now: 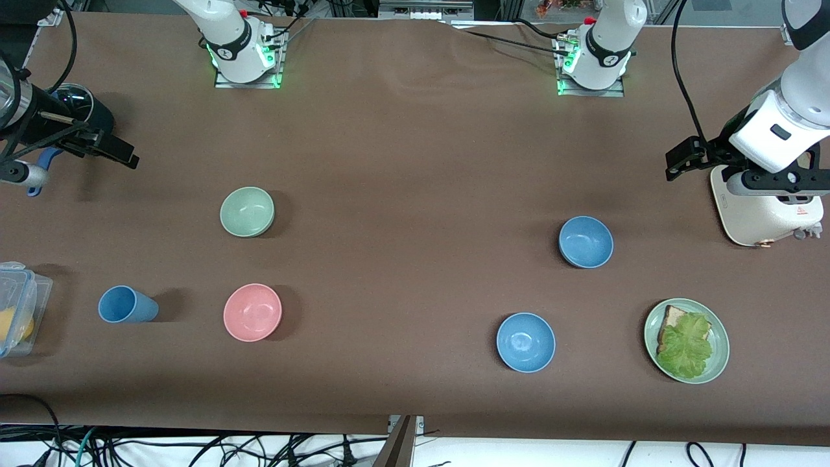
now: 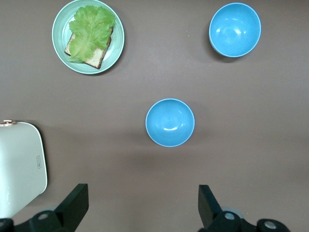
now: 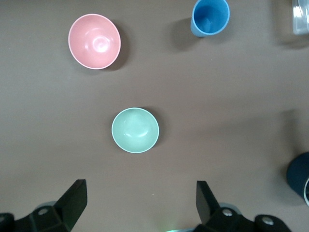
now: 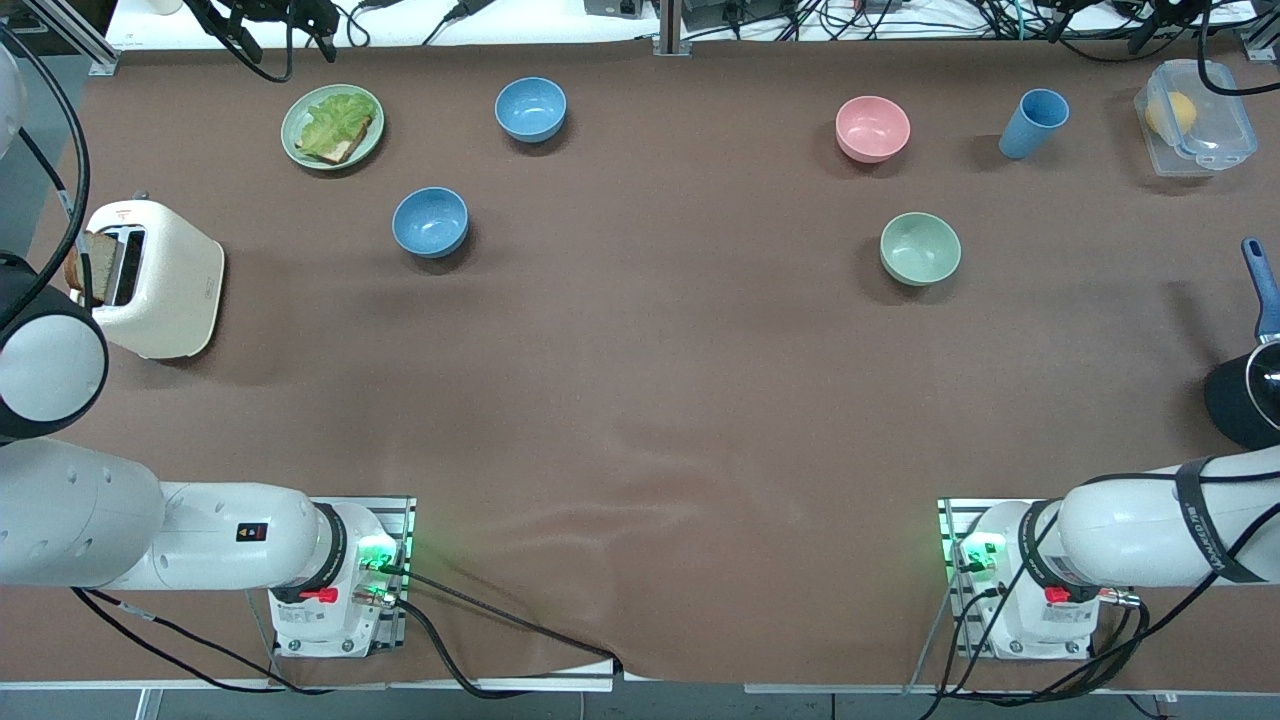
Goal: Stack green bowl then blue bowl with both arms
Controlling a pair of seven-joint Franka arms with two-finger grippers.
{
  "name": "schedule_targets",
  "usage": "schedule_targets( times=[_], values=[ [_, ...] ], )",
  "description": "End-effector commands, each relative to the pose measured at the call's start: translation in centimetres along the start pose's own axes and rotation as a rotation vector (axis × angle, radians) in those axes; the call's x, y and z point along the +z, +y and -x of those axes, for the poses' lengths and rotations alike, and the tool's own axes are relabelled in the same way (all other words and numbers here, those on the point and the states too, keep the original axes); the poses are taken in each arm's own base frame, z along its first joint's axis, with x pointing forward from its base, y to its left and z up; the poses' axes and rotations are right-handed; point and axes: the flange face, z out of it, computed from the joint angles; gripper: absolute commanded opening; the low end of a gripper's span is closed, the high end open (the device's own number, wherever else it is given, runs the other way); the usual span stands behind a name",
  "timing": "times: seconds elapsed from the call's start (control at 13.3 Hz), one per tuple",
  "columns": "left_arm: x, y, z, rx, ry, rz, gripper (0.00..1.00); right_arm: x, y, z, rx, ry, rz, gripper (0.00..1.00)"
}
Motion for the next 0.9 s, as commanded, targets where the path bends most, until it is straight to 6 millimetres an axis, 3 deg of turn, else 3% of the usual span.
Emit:
schedule_targets(
  times=[0.0, 0.83],
  values=[
    [-0.63, -0.14, -0.22, -0.003, -0.003, -0.011, 1.00, -1.35, 0.46, 0.71, -0.103, 0.014, -0.018, 1.00],
    [-0.48, -0.08, -0.03, -0.001, -0.020, -0.013, 1.00, -1.43, 0.69, 0.58, -0.113, 0.021, -0.019, 1.00]
  ],
)
